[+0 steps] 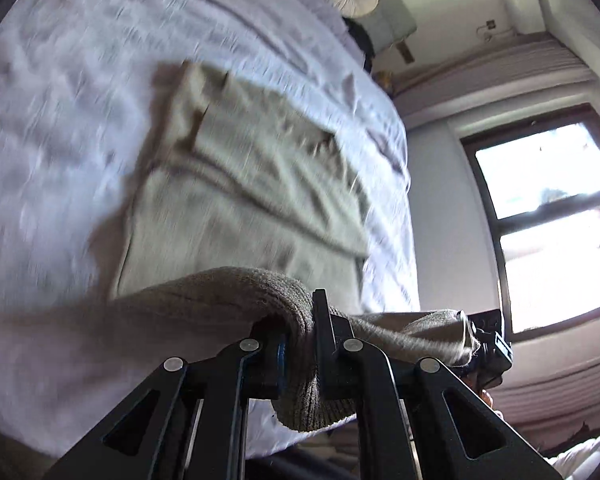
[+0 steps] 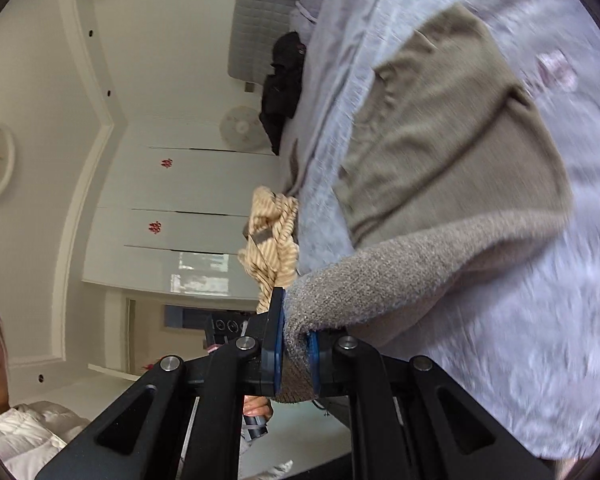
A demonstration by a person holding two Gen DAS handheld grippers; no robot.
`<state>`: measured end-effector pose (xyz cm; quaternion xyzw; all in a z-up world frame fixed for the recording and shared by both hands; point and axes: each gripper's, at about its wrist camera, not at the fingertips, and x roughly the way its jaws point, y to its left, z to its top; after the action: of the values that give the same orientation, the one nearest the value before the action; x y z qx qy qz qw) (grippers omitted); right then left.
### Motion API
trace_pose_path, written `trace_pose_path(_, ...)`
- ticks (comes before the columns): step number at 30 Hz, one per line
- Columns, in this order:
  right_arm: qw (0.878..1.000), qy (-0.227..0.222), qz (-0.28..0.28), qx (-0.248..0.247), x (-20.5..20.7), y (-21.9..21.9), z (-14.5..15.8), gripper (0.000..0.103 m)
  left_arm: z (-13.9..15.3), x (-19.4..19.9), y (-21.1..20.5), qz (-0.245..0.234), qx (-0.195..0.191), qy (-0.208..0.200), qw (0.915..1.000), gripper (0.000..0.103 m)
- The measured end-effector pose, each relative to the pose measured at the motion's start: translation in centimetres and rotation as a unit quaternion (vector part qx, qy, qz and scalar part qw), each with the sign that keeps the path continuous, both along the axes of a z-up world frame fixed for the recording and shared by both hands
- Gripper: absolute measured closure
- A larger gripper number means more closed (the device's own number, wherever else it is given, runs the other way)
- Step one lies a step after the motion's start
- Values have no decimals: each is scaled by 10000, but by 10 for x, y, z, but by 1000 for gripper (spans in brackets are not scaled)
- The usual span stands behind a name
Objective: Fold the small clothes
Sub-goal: 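Lift the held hem with both tools and fold it toward the collar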
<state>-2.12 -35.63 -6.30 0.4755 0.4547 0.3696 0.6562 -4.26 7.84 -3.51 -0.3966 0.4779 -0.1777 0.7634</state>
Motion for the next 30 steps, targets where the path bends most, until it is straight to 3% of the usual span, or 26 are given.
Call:
trace_pose_path(7, 9996, -290, 59, 36, 86, -3, 26, 92, 20, 72, 6, 312, 124, -314, 9989, 92)
trace_pose_path(12, 9996, -266, 88, -63, 146, 1, 24, 92, 19, 130, 8, 440, 337, -418, 9976, 92)
trace_pose_path(16, 9998, -8, 38, -170, 192, 3, 0, 92, -1, 173, 9, 515, 604, -261, 9965, 92)
trace_pose_path(21, 9961, 636, -27, -611, 242, 9, -59, 92, -56, 217, 7, 450, 1042, 238, 9932, 92)
trace_pose_path(26, 9891, 1115, -85, -956, 266, 13, -105, 88, -95, 234, 2, 438, 1468, 693, 9858, 91)
trace_pose_path(30, 9844, 1350, -157, -1117, 276, 10, -116, 83, -98, 235, 4, 510, 1501, 929, 9830, 85)
